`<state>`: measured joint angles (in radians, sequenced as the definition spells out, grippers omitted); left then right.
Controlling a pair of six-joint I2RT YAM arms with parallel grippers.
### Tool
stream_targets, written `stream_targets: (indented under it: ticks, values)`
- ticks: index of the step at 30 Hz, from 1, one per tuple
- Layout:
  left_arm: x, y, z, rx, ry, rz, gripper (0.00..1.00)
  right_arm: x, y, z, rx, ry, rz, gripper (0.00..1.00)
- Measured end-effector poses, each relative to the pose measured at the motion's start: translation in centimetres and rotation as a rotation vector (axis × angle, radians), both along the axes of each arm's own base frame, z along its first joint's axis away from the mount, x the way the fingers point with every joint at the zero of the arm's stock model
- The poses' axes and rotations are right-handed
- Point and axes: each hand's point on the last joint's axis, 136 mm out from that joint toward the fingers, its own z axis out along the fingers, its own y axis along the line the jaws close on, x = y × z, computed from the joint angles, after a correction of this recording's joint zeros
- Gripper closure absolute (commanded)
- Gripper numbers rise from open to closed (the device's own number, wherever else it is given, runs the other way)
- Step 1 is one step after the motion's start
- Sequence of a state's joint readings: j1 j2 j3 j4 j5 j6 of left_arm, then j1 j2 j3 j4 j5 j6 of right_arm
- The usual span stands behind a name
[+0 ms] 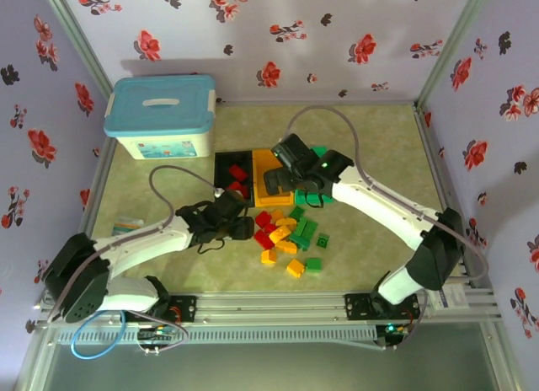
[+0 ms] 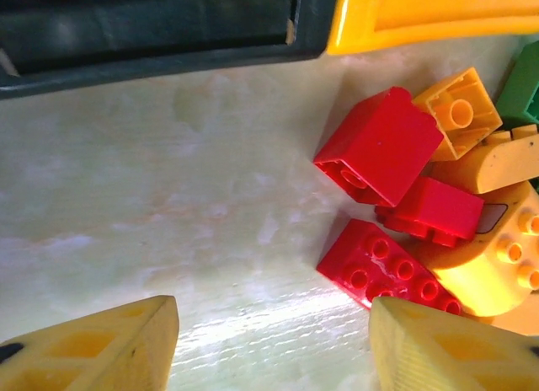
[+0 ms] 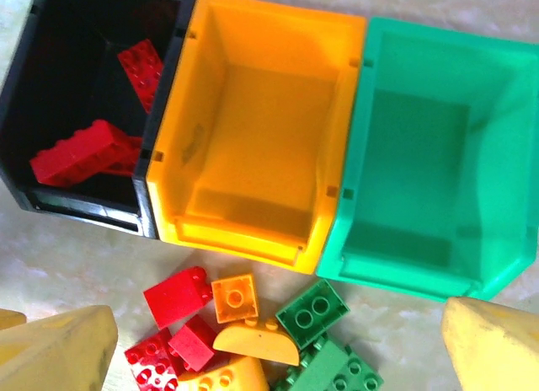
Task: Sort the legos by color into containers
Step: Move the lego to the center of the table.
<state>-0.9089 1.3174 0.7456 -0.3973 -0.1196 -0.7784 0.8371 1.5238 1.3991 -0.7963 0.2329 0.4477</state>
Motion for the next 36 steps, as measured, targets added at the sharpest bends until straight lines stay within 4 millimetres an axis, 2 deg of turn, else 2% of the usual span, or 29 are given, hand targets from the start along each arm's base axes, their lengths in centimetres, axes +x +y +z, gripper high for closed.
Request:
stream_targets:
  ticks: [9, 15, 22, 26, 30, 33, 36]
  values:
    - [0.5, -3.1, -1.9, -0.015, 0.039, -0.015, 0.53, -0.6, -0.8, -0.4, 0.032, -0.010, -0.026, 0.01]
    - [0.3, -3.3, -3.6, 0.011, 0.079, -0.010, 0.57, -0.8, -1.5, -1.1, 0.032, -0.004, -0.039, 0.01]
    - [0.4, -3.4, -3.7, 0.000, 0.085, 0.009, 0.64, -0.8, -1.7, -1.2, 0.040, -0.008, -0.048, 0.01]
    - [0.7, -2.2, -3.6, -0.008, 0.073, 0.059, 0.65, -0.8, -1.7, -1.1, 0.047, -0.010, -0.053, 0.01]
    - [1.1, 1.6, -3.3, 0.009, 0.054, 0.160, 0.65, -0.8, -1.7, -1.0, 0.054, -0.012, -0.057, 0.01]
    - [1.4, 3.6, -1.9, 0.013, 0.014, 0.218, 0.56, -0.8, -1.7, -1.0, 0.059, -0.014, -0.059, 0.01]
    - [1.7, 3.7, -0.4, -0.003, -0.024, 0.223, 0.46, -0.8, -1.7, -1.2, 0.062, -0.010, -0.061, 0.01]
